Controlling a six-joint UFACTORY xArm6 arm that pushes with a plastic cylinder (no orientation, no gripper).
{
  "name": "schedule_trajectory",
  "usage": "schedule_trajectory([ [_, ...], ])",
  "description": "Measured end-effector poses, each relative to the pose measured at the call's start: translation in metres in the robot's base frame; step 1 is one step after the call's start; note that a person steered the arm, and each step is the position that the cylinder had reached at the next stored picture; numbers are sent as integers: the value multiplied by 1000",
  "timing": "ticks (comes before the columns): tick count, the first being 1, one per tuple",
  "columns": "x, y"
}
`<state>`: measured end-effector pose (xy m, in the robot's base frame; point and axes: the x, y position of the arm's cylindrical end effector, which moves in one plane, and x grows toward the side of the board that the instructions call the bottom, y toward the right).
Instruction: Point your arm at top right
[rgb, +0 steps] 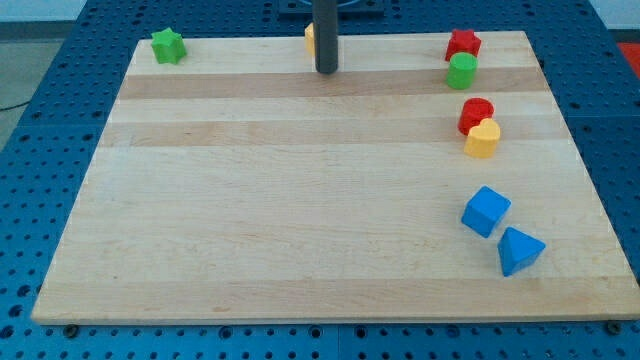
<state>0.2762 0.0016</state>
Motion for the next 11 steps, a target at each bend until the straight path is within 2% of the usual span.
schedule_trajectory([
  [4,1,5],
  [8,-77,89],
  [11,-84,146],
])
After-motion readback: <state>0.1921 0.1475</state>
